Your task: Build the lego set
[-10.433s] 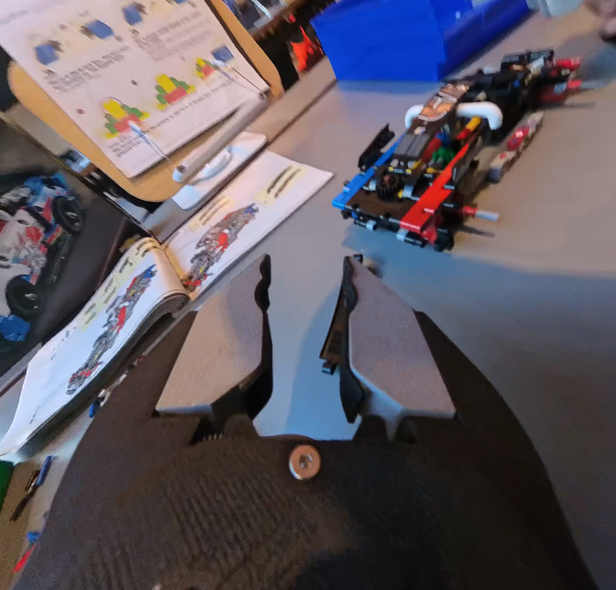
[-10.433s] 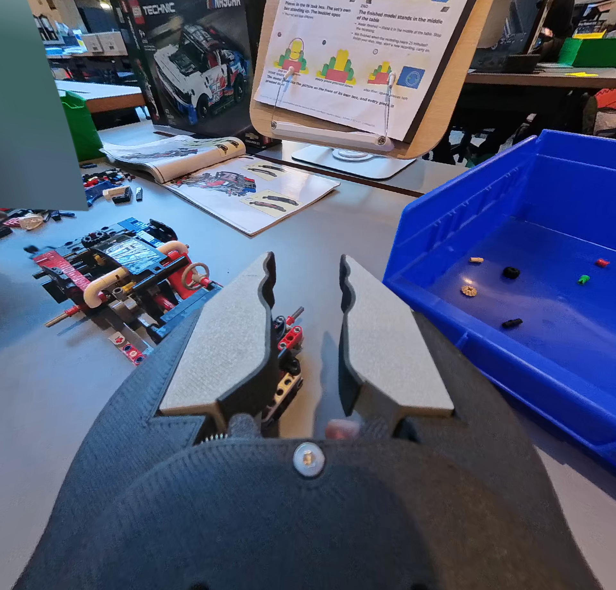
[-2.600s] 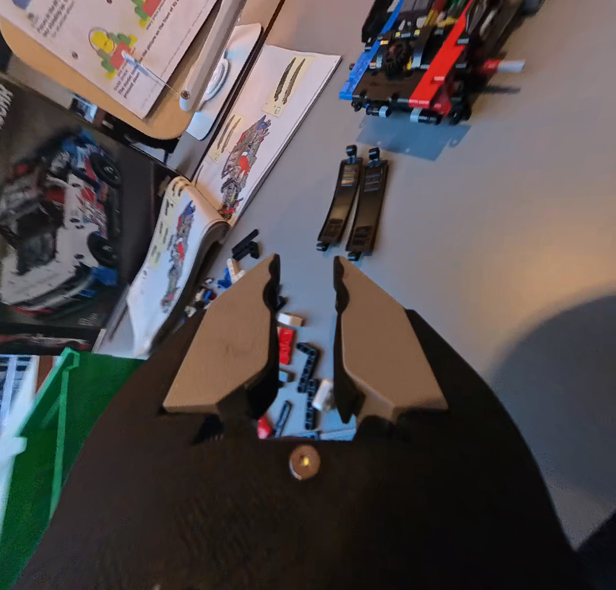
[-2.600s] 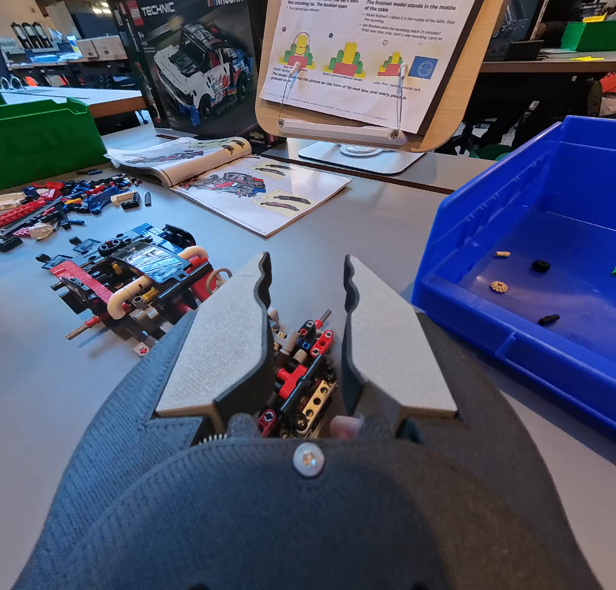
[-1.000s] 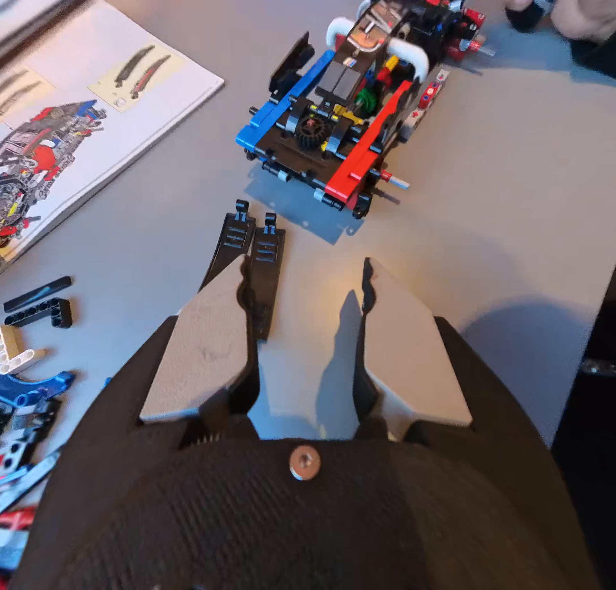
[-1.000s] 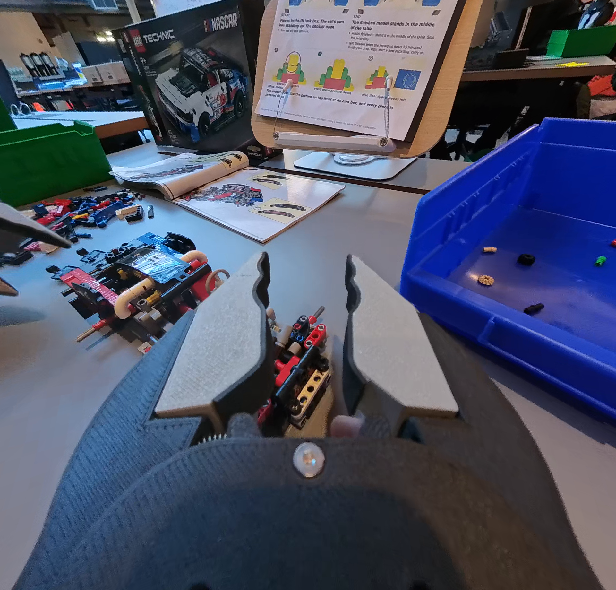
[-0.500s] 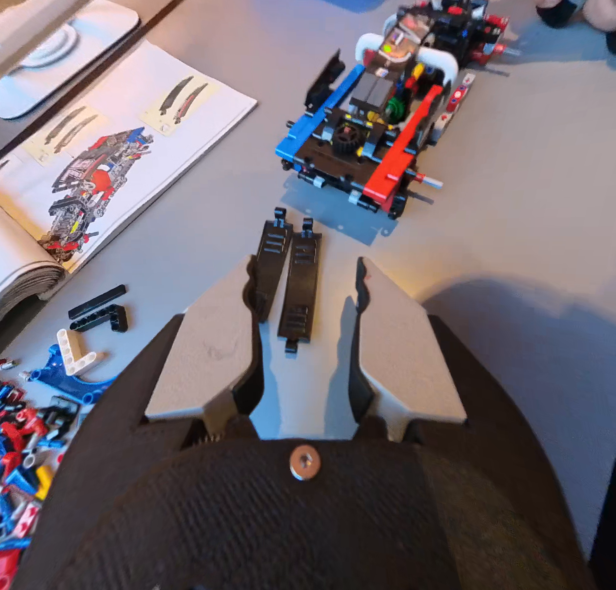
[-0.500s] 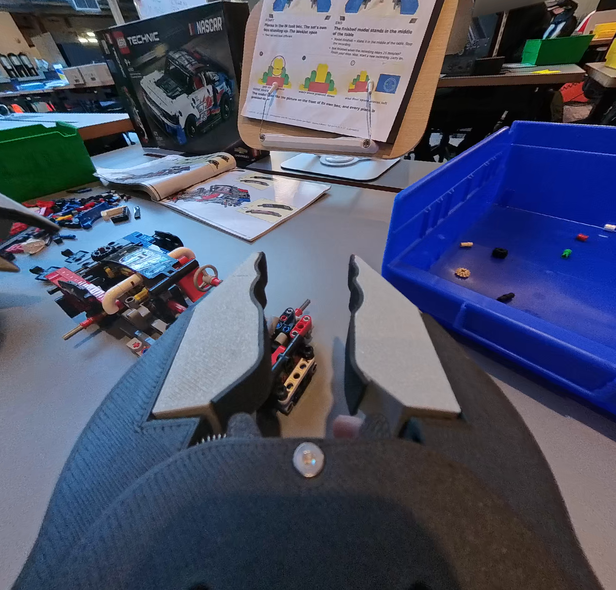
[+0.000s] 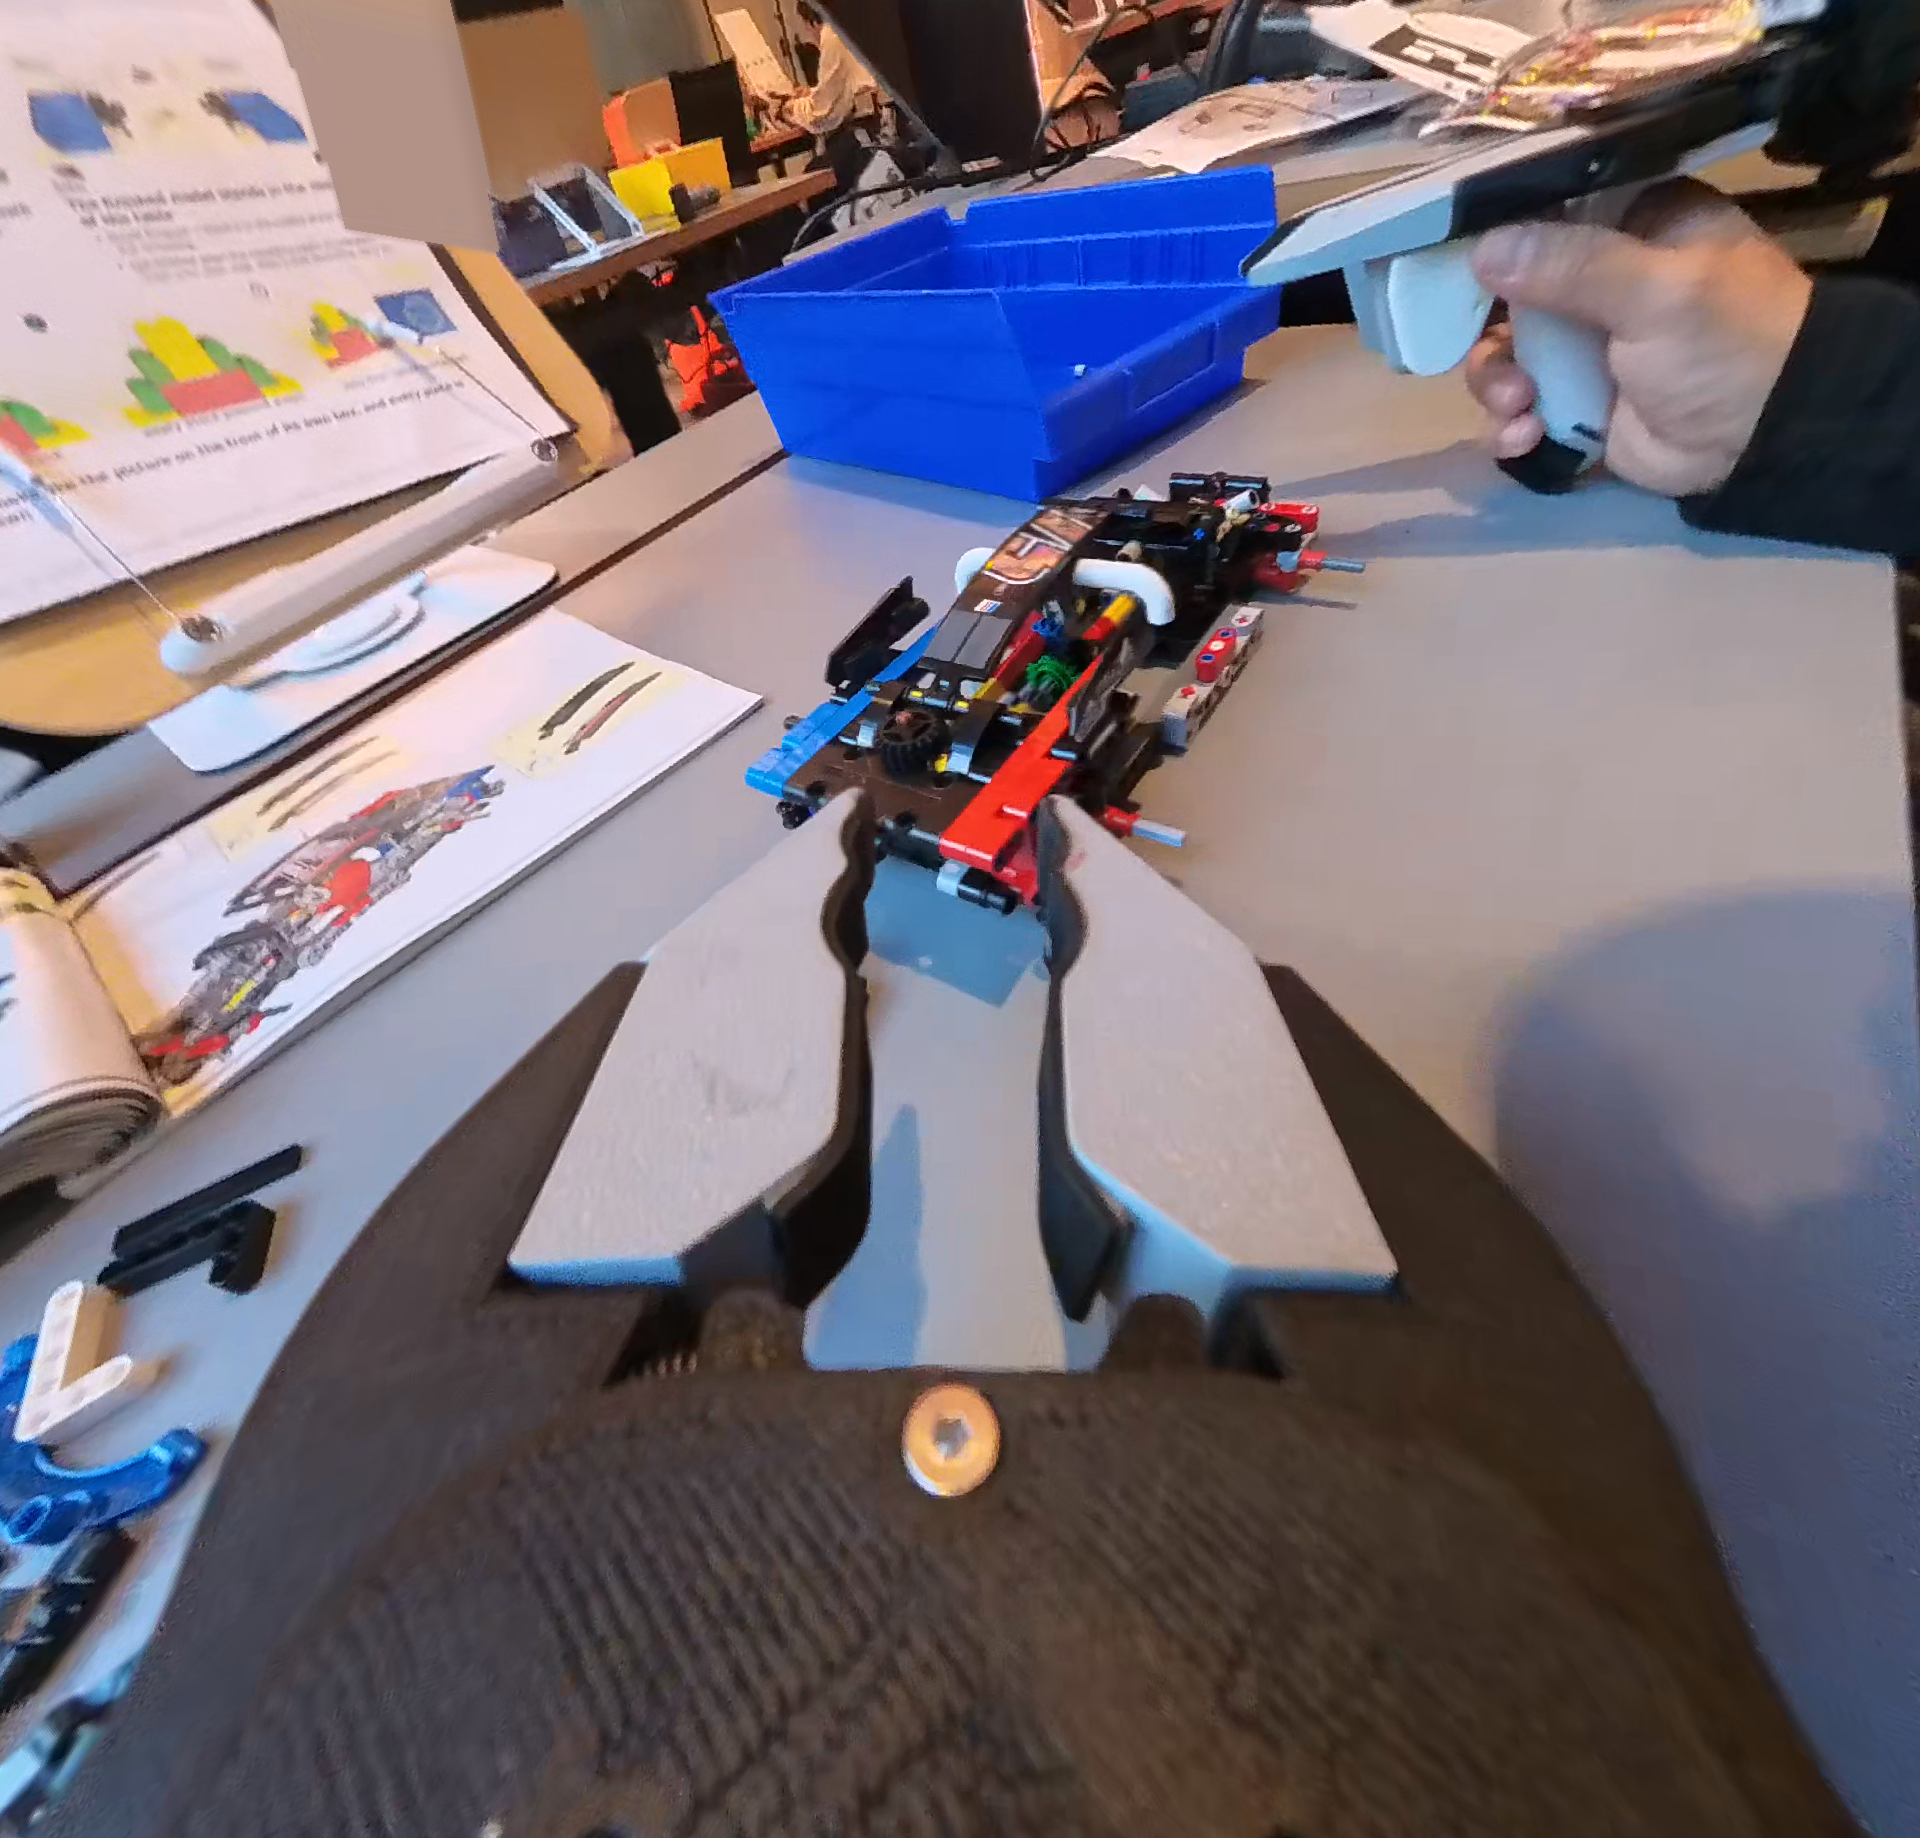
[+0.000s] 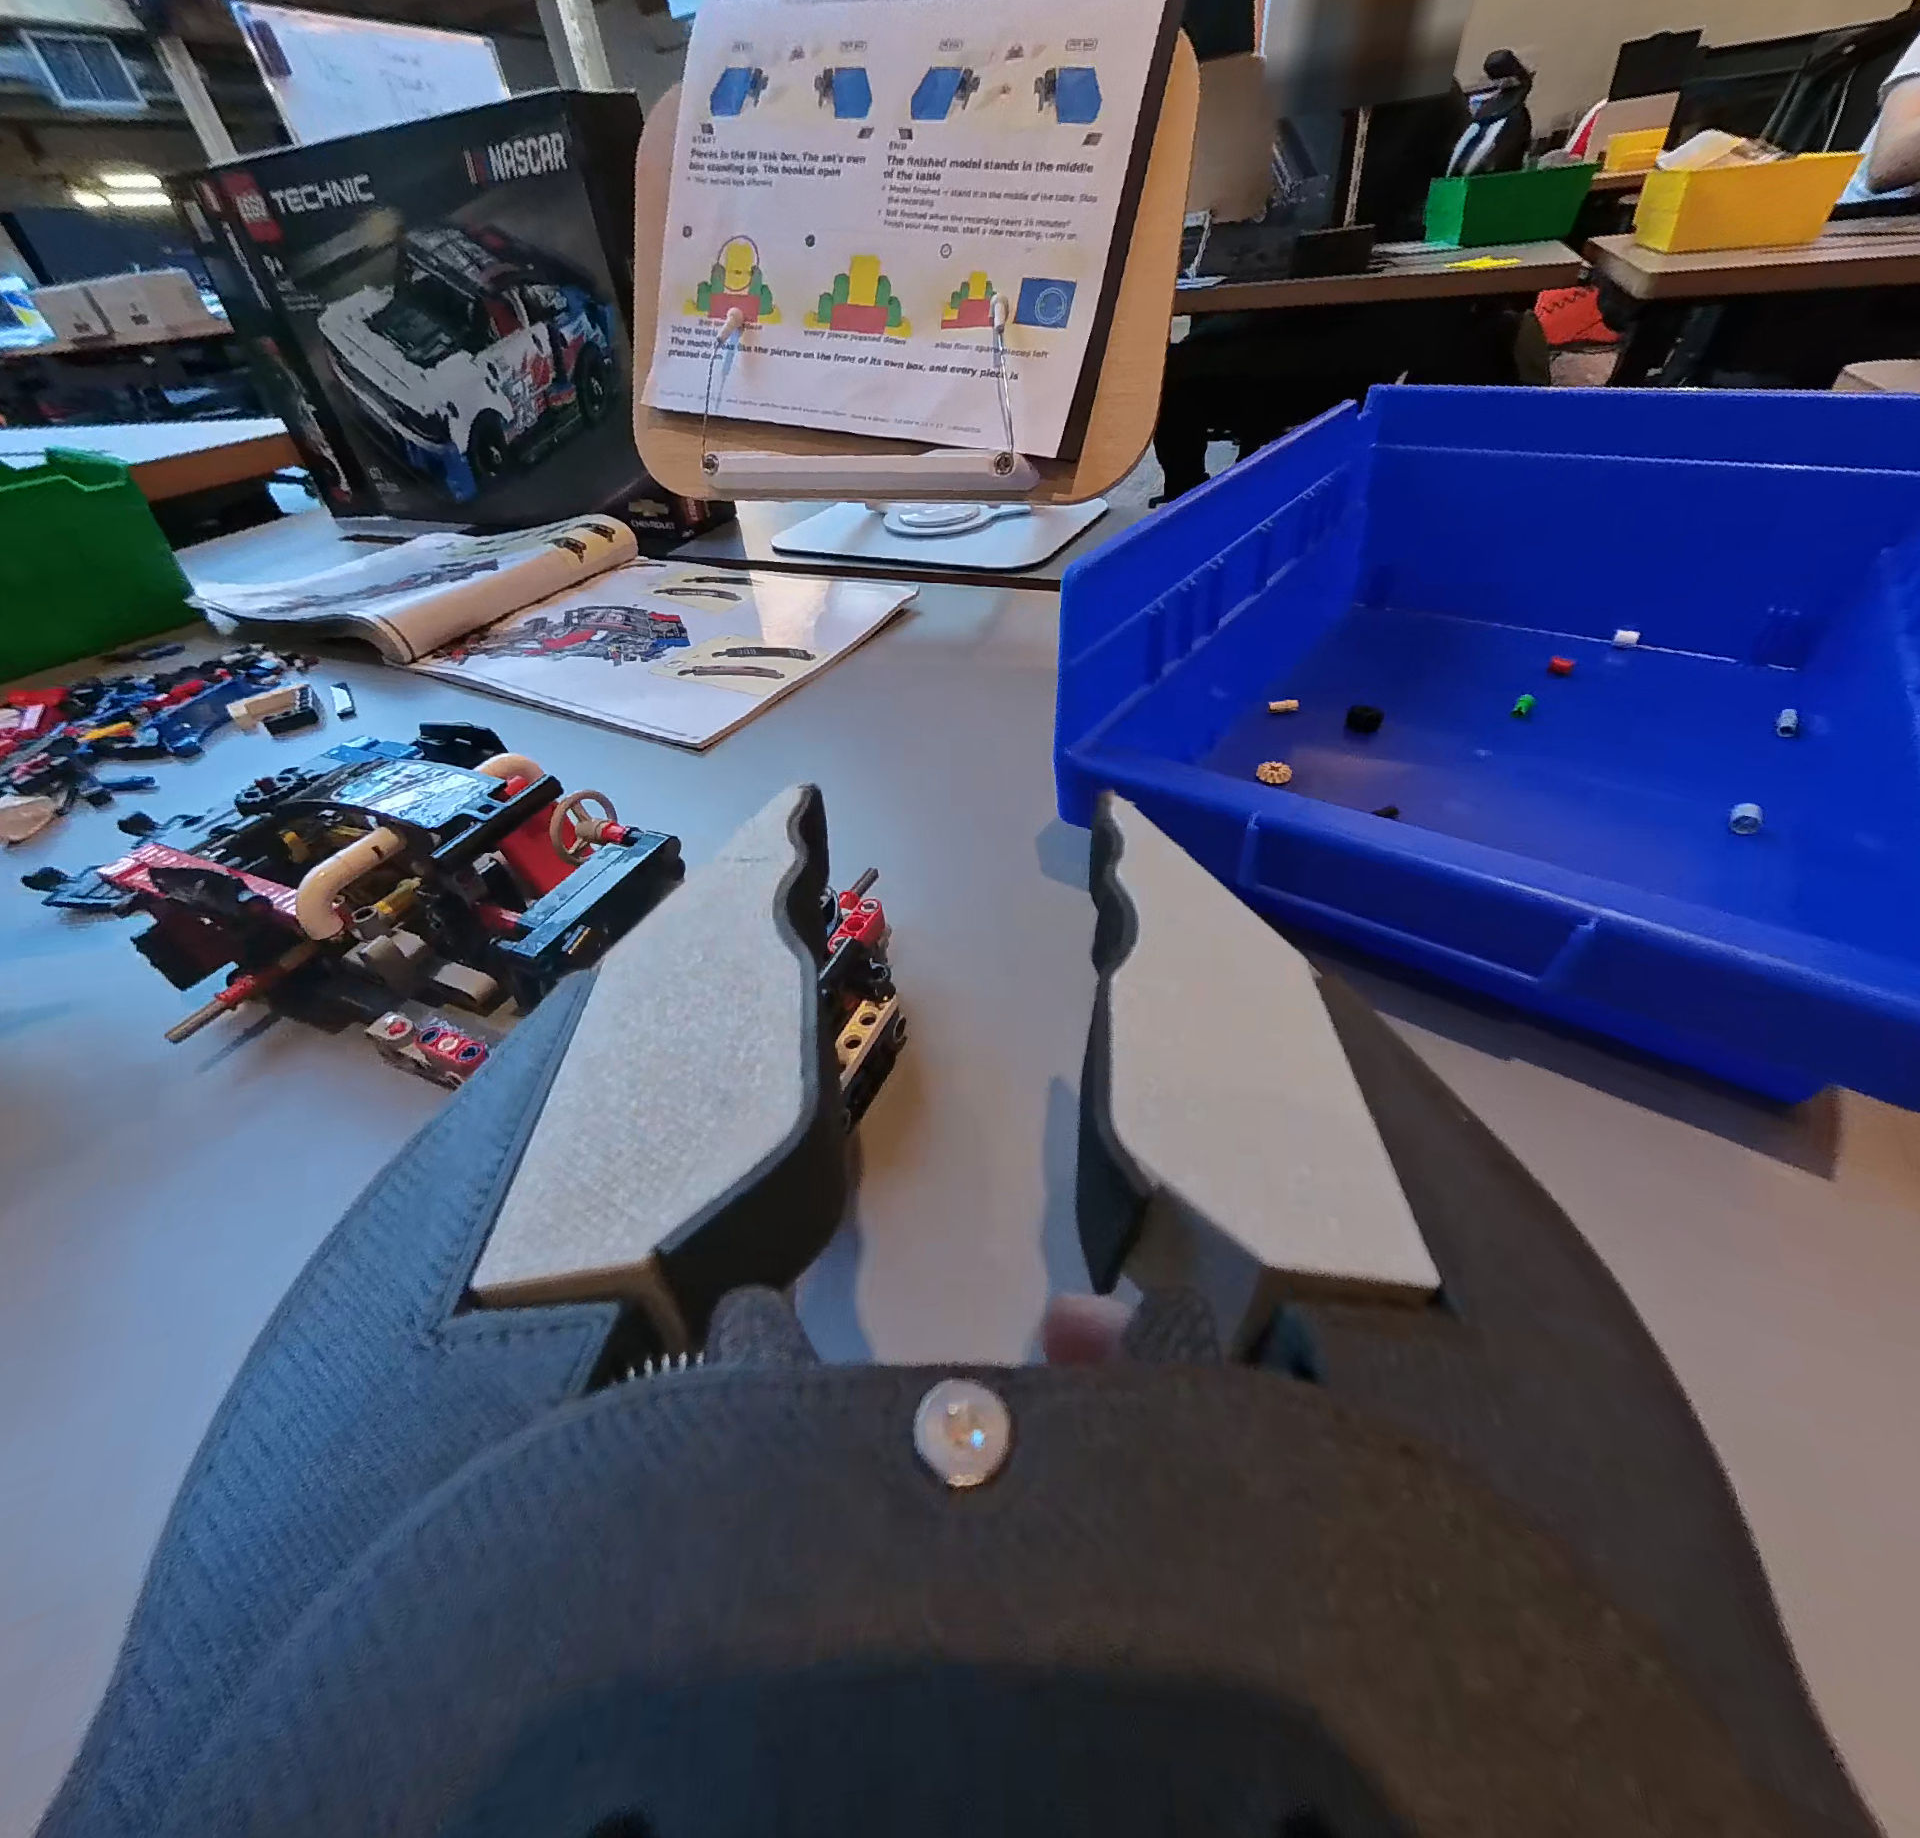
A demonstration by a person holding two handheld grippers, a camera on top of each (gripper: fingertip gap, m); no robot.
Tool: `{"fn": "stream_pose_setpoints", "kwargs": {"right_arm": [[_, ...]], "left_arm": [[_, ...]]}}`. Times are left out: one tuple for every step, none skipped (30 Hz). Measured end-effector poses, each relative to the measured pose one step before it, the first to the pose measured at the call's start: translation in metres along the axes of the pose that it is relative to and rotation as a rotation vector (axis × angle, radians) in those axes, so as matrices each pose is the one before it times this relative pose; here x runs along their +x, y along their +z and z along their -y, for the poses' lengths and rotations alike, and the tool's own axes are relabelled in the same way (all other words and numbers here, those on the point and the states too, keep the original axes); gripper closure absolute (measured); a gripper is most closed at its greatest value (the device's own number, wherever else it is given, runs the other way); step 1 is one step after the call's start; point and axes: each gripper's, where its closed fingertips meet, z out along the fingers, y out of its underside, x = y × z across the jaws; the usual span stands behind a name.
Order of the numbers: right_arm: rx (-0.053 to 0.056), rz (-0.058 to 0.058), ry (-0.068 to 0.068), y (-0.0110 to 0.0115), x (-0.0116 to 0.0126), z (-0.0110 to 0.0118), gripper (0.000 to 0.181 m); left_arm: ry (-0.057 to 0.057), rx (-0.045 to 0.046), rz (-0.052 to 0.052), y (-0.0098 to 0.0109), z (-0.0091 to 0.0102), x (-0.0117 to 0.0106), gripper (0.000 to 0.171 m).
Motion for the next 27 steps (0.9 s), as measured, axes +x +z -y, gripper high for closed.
{"fn": "stream_pose_setpoints", "kwargs": {"right_arm": [[-0.0054, -0.0065, -0.0048, -0.00195, 0.0007, -0.00056, 0.133], [-0.0049, -0.0097, -0.0045, -0.00335, 0.00126, -0.00044, 0.131], [-0.0067, -0.0134, -0.0029, -0.00511, 0.0023, -0.00034, 0.129], [-0.0138, -0.0169, -0.0013, -0.0067, 0.00354, -0.00112, 0.126], [-0.0237, -0.0241, 0.0003, -0.00836, 0.00572, -0.0019, 0.121], [-0.03, -0.0442, -0.0019, -0.01054, 0.00989, -0.00199, 0.117], [-0.0316, -0.0736, -0.0095, -0.01282, 0.01602, -0.0014, 0.112], [-0.0317, -0.0888, -0.0194, -0.01432, 0.02117, -0.00089, 0.108], [-0.0321, -0.087, -0.0227, -0.01457, 0.02469, -0.00062, 0.107], [-0.0325, -0.0817, -0.0152, -0.01357, 0.02749, -0.00056, 0.109], [-0.0334, -0.0774, -0.0053, -0.01148, 0.02958, -0.00081, 0.113], [-0.0347, -0.0718, 0.0025, -0.00854, 0.03027, -0.00142, 0.111], [-0.0362, -0.0477, 0.0075, -0.00542, 0.02613, -0.0024, 0.108], [-0.0365, -0.0228, 0.0134, -0.00279, 0.01995, -0.00344, 0.104], [-0.0375, -0.003, 0.0165, -0.00063, 0.01382, -0.00451, 0.103], [-0.0388, 0.0134, 0.0121, 0.00095, 0.0079, -0.00561, 0.105], [-0.0431, 0.0142, 0.0034, 0.00247, 0.00465, -0.00673, 0.11], [-0.0387, 0.0033, -0.0049, 0.00328, 0.00349, -0.00605, 0.109], [-0.0238, -0.0046, -0.0128, 0.00294, 0.00242, -0.00391, 0.109], [-0.0015, -0.0139, -0.0241, 0.00247, 0.00199, -0.00103, 0.11], [0.0043, -0.0271, -0.032, 0.00242, 0.00328, -0.00082, 0.113], [-0.0117, -0.027, -0.026, 0.00315, 0.00324, -0.00324, 0.114], [-0.0289, -0.0023, -0.0129, 0.00378, -0.00061, -0.00569, 0.115], [-0.025, 0.0104, -0.0046, 0.00377, -0.00269, -0.00507, 0.122], [-0.0056, -0.0102, -0.0112, 0.00208, -0.00015, -0.00199, 0.122], [-0.0012, -0.0276, -0.0243, -0.00069, 0.00165, -0.00096, 0.129], [0.0008, -0.0227, -0.0286, -0.00178, 0.00063, -0.00033, 0.138]], "left_arm": [[0.018, 0.00285, 0.0048, -0.00025, 0.00047, 0.00118, 0.145], [0.0115, 0.00628, -0.0059, -0.00053, 0.00082, 0.00202, 0.146], [0.0055, 0.00281, -0.0066, -0.00023, 0.00038, 0.00128, 0.147], [-0.0006, -0.00012, -0.0005, -0.00007, -0.00005, 0.00004, 0.147], [-0.002, -0.00171, -0.0002, 0.00037, -0.00033, -0.00019, 0.147], [-0.0014, -0.0039, -0.0047, 0.00042, -0.0006, 0.00035, 0.147], [-0.0026, -0.00352, -0.0027, 0.00037, -0.00048, 0.00005, 0.147], [-0.0024, 0.00029, -0.0014, 0.00007, -0.00005, -0.00004, 0.146], [-0.0023, 0.00094, -0.001, 0.00003, 0.00011, -0.0002, 0.146], [-0.0037, -0.00115, 0.0003, 0.00028, -0.00024, -0.00045, 0.142], [-0.0058, -0.0006, -0.0009, 0.00039, -0.00009, -0.00036, 0.138], [-0.0083, 0.00062, -0.0027, 0.00054, 0.00016, -0.00016, 0.135], [-0.0061, -0.00427, -0.0068, 0.00066, -0.00063, 0.0002, 0.134], [-0.0063, -0.00625, -0.006, 0.00073, -0.00086, 0.00004, 0.134], [-0.006, -0.00507, -0.0048, 0.00055, -0.0006, 0.00001, 0.134], [-0.0049, -0.00266, -0.0018, 0.00024, -0.00044, -0.00029, 0.134], [-0.0029, 0.00068, -0.0015, 0.0, 0.00009, -0.00009, 0.134], [-0.0012, 0.00229, 0.0004, -0.00018, 0.00029, -0.00022, 0.135], [-0.0002, 0.00241, 0.0019, -0.00024, 0.00023, -0.00027, 0.135], [0.0001, 0.00007, 0.0006, -0.00001, 0.00003, 0.00004, 0.136], [0.0004, -0.00301, -0.0007, 0.00027, -0.00031, 0.00002, 0.135], [0.0008, -0.00445, -0.0008, 0.00048, -0.00061, 0.00021, 0.135], [0.0012, -0.00371, 0.0, 0.00036, -0.00042, 0.00017, 0.135], [0.0021, -0.00207, 0.0004, 0.00019, -0.00024, 0.00019, 0.135], [0.0025, -0.00045, 0.0012, 0.00009, -0.00005, 0.0001, 0.135], [0.0019, 0.00062, 0.0013, -0.00006, 0.00013, 0.00004, 0.136], [0.0008, 0.00015, 0.0007, 0.00006, 0.00007, 0.00006, 0.136]]}}
